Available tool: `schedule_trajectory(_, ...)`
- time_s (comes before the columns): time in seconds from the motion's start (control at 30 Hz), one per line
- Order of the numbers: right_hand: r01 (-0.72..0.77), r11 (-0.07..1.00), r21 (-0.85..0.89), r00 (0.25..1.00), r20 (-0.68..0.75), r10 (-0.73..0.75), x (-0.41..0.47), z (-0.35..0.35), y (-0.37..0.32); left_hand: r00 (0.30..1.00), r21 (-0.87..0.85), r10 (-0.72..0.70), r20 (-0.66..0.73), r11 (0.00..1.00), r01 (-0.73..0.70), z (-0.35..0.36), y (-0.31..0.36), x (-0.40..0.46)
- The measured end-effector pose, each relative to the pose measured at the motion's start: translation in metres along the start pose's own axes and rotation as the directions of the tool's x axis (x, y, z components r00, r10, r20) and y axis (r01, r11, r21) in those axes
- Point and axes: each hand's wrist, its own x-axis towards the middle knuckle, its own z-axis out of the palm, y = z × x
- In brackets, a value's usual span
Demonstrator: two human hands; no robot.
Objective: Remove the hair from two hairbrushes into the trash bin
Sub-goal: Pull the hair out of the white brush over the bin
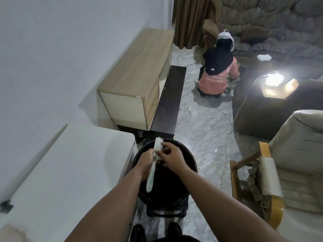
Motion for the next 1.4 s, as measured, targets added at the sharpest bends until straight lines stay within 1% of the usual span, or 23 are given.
schedule_trajectory(0.07, 0.012, 1.000, 0.011, 0.992, -0.129, -0.011, -0.003, 0.008, -0.004, 0.999, 0.083, 0.044, 0.006, 0.996, -0.044, 0.007, -0.003, -0.002)
schedule_trajectory(0.13, -0.042, 0.998, 0.049, 0.988, -0.148, 0.049, -0.001, 0.009, 0.003, 0.996, 0.241, 0.092, -0.008, 0.967, -0.087, 0.008, -0.004, -0.007)
schedule_trajectory(0.2, -0.206, 0.961, 0.183, 0.958, -0.162, 0.236, 0.005, 0.002, 0.013, 0.995, 0.352, 0.105, -0.004, 0.931, -0.097, 0.004, -0.007, -0.006)
schedule_trajectory(0.23, -0.301, 0.909, 0.289, 0.924, -0.147, 0.353, 0.009, -0.005, 0.022, 0.994, 0.369, 0.105, -0.011, 0.925, -0.094, 0.002, -0.008, -0.005)
schedule_trajectory(0.27, -0.384, 0.869, 0.311, 0.883, -0.153, 0.444, 0.014, -0.012, 0.033, 0.993, 0.367, 0.113, -0.018, 0.925, -0.099, -0.001, -0.009, -0.006)
schedule_trajectory(0.3, -0.417, 0.872, 0.257, 0.872, -0.156, 0.463, 0.018, -0.020, 0.042, 0.992, 0.357, 0.123, -0.025, 0.928, -0.106, -0.004, -0.007, -0.007)
schedule_trajectory(0.37, -0.427, 0.903, -0.040, 0.890, -0.196, 0.412, 0.023, -0.028, 0.055, 0.990, 0.348, 0.131, -0.047, 0.931, -0.107, -0.017, -0.002, -0.006)
schedule_trajectory(0.4, -0.408, 0.903, -0.137, 0.901, -0.220, 0.373, 0.027, -0.027, 0.059, 0.990, 0.340, 0.130, -0.062, 0.935, -0.102, -0.022, -0.001, -0.003)
schedule_trajectory(0.43, -0.380, 0.907, -0.184, 0.918, -0.192, 0.346, 0.028, -0.025, 0.059, 0.989, 0.340, 0.127, -0.072, 0.936, -0.095, -0.025, -0.001, -0.001)
schedule_trajectory(0.5, -0.272, 0.959, -0.073, 0.956, -0.130, 0.261, 0.020, -0.015, 0.034, 0.987, 0.353, 0.143, -0.067, 0.929, -0.111, -0.024, -0.003, 0.002)
schedule_trajectory(0.57, -0.178, 0.976, 0.124, 0.984, 0.006, 0.178, 0.016, 0.002, 0.011, 0.984, 0.338, 0.173, -0.038, 0.929, -0.150, -0.017, -0.004, 0.001)
schedule_trajectory(0.63, -0.117, 0.970, 0.213, 0.993, 0.016, 0.116, 0.015, 0.017, 0.002, 0.981, 0.297, 0.194, 0.002, 0.937, -0.185, -0.005, -0.002, -0.001)
schedule_trajectory(0.67, -0.124, 0.963, 0.241, 0.991, -0.023, 0.133, 0.015, 0.021, 0.003, 0.981, 0.292, 0.196, 0.016, 0.937, -0.192, -0.001, 0.000, -0.003)
schedule_trajectory(0.77, -0.265, 0.874, 0.408, 0.944, -0.075, 0.321, 0.023, 0.009, 0.015, 0.988, 0.298, 0.143, 0.062, 0.942, -0.155, 0.002, 0.003, -0.007)
schedule_trajectory(0.83, -0.346, 0.853, 0.392, 0.900, -0.119, 0.420, 0.028, -0.015, 0.027, 0.989, 0.239, 0.097, 0.111, 0.963, -0.122, -0.001, 0.005, -0.009)
schedule_trajectory(0.93, -0.412, 0.870, 0.270, 0.873, -0.156, 0.462, 0.035, -0.039, 0.041, 0.990, 0.060, 0.061, 0.128, 0.996, -0.069, -0.008, 0.012, -0.011)
schedule_trajectory(1.03, -0.302, 0.943, 0.141, 0.918, -0.222, 0.328, 0.033, -0.026, 0.033, 0.995, -0.026, 0.057, 0.076, 0.998, -0.056, -0.012, 0.012, -0.005)
schedule_trajectory(1.13, -0.030, 0.997, 0.069, 0.996, -0.086, 0.036, 0.022, 0.005, 0.018, 0.995, -0.116, 0.094, 0.042, 0.989, -0.088, -0.006, 0.010, -0.004)
schedule_trajectory(1.2, 0.087, 0.989, 0.118, 0.995, -0.056, -0.081, 0.008, 0.019, 0.006, 0.993, -0.183, 0.108, 0.041, 0.978, -0.099, 0.001, 0.012, -0.004)
schedule_trajectory(1.23, 0.085, 0.983, 0.163, 0.994, -0.086, -0.072, 0.004, 0.020, 0.002, 0.994, -0.188, 0.099, 0.042, 0.978, -0.090, 0.004, 0.011, -0.005)
schedule_trajectory(1.3, 0.008, 0.964, 0.266, 0.994, -0.105, 0.021, 0.006, 0.018, 0.002, 0.996, -0.164, 0.061, 0.059, 0.985, -0.050, 0.003, 0.009, -0.006)
schedule_trajectory(1.37, -0.132, 0.920, 0.368, 0.978, -0.103, 0.182, 0.011, 0.009, 0.004, 0.995, -0.145, 0.024, 0.097, 0.989, -0.010, -0.007, 0.010, -0.005)
schedule_trajectory(1.4, -0.217, 0.880, 0.423, 0.947, -0.129, 0.296, 0.015, 0.001, 0.007, 0.993, -0.158, 0.006, 0.120, 0.987, 0.013, -0.011, 0.011, -0.004)
